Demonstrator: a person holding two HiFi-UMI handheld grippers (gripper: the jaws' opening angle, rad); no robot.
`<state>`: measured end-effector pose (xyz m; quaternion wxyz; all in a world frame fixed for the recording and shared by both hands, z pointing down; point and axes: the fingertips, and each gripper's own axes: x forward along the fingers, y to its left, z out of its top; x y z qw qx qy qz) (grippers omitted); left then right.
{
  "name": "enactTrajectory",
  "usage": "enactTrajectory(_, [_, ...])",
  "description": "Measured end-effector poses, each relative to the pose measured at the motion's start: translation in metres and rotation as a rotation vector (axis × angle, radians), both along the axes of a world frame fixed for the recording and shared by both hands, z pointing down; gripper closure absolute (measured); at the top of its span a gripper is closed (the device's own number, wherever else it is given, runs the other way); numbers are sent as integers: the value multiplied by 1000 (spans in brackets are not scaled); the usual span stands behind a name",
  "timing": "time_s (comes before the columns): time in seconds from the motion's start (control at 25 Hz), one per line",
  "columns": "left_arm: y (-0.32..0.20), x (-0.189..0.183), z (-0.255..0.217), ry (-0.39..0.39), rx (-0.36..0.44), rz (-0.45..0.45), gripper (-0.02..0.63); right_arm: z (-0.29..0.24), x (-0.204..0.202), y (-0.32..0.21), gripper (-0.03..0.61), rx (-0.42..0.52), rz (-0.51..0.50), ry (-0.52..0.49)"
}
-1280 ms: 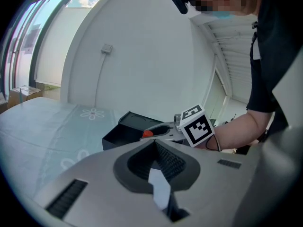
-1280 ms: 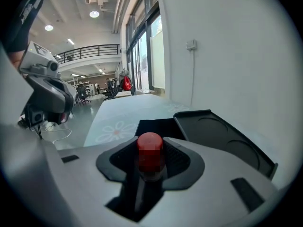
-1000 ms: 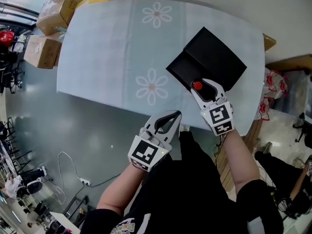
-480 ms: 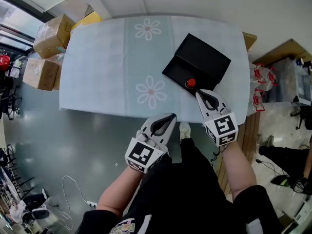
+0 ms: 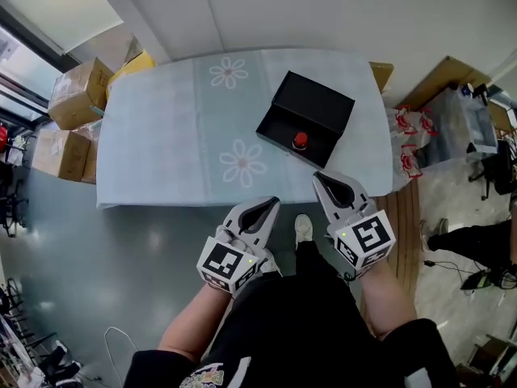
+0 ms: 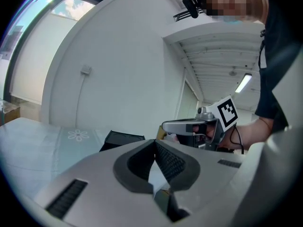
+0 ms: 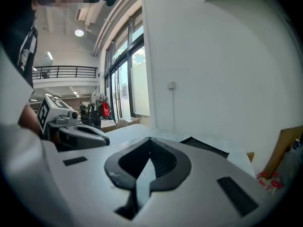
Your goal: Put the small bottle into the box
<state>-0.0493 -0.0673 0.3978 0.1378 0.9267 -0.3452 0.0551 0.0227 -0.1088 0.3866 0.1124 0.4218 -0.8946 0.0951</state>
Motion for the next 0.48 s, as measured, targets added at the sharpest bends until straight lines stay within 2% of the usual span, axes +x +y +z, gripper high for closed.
enactTrajectory(0.2, [18, -4, -8, 9, 20, 28, 606, -13, -11, 34, 569, 18, 13, -12])
enactTrajectory(0.48, [43, -10, -5, 14, 16, 56, 606, -5, -22, 71, 569, -10, 38, -27])
